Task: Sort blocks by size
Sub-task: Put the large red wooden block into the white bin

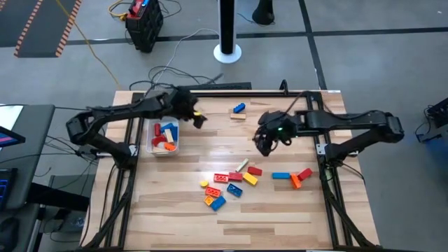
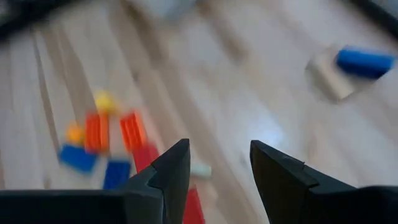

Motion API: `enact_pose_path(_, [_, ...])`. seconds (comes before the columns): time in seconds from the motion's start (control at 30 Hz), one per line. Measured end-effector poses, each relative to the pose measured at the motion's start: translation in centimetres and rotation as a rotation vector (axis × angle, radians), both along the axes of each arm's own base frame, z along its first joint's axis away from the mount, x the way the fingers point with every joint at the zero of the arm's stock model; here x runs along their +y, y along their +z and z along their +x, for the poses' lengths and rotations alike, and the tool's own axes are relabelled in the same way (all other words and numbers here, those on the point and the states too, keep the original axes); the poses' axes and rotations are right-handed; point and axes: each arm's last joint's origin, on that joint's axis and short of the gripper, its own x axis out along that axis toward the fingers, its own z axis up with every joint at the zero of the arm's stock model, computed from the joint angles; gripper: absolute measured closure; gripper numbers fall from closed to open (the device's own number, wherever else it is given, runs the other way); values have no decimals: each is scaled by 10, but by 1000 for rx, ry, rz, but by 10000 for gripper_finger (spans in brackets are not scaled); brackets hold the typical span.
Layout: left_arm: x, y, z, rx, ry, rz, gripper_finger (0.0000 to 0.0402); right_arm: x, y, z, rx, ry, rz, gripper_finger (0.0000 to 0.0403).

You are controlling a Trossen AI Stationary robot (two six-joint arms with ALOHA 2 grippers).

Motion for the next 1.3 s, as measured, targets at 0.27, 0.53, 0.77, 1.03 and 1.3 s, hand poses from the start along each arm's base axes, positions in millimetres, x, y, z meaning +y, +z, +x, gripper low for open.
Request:
enact_pose_path(0.27, [-61,1,27,-37,-182,-84,143,8,-40,7,318,280,112,209])
enact_pose_path(0.53, [-86,1,25,22,46,-35,143,15,-80,34,436,375,134,191])
enact_pose_path(0.77, [-103,32,4,-45,150,104,143,36,-98,48,410,467,101,161])
enact_pose_path(1.03, [-106,63,-32,-112,189,160,143,36,-126,35,280,422,86,159])
enact_pose_path(1.3, [-107,77,-65,-118,319,197,143,39,-149,32,307,368,6,159])
